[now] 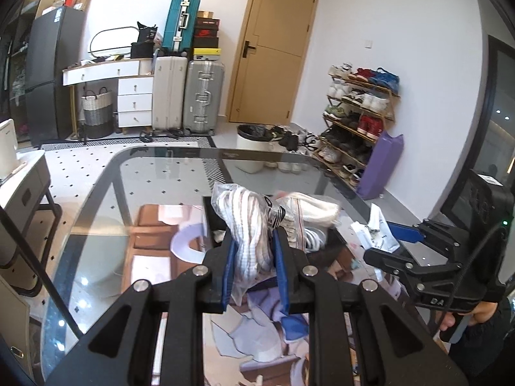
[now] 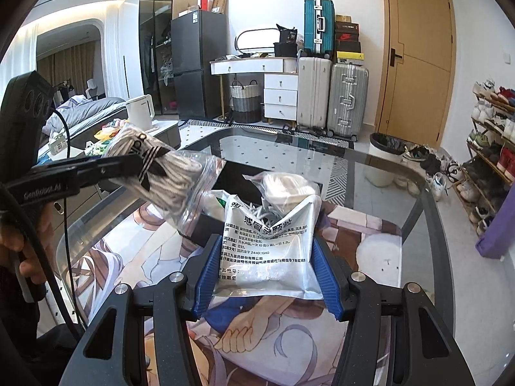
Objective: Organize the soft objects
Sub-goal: 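Lift and carry the lace bag with the left tool while the right tool carries the sachet over the box, then open the left tool to drop the lace bag into the box while the right tool releases the sachet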
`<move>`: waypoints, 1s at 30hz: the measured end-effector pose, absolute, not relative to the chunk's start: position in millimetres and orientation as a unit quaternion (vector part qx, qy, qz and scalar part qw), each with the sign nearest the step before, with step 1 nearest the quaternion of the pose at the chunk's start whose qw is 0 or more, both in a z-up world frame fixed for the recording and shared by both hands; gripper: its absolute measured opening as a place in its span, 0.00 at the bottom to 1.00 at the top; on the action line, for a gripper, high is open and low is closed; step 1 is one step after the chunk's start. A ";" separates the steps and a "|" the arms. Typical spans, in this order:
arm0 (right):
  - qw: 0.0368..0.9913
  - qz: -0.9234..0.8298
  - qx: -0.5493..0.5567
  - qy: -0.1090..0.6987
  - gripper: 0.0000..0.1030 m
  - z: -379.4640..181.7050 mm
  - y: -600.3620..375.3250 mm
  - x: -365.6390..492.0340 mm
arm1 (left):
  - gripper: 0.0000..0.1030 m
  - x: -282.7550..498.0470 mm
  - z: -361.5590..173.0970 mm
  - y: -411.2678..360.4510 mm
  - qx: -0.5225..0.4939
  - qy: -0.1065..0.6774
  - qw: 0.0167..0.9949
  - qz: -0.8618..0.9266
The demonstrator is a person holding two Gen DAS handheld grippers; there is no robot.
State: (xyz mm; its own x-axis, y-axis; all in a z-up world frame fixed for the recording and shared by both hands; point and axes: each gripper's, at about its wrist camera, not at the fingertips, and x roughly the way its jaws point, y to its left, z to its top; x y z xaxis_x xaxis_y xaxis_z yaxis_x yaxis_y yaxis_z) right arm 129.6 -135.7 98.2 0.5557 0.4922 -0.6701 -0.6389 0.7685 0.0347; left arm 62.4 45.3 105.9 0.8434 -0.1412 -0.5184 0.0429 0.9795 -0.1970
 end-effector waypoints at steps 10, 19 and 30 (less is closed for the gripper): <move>0.872 0.343 -0.121 0.328 0.55 106.4 -99.3 147.4 | 0.20 89.6 99.7 55.4 -0.087 0.275 0.958 0.000; 0.864 0.358 -0.134 0.327 0.54 100.4 -67.6 165.0 | 0.20 119.8 86.3 47.1 -0.082 0.291 0.953 0.009; 0.863 0.353 -0.147 0.332 0.54 91.7 -55.5 182.7 | 0.21 141.0 68.6 49.3 -0.109 0.315 0.943 0.004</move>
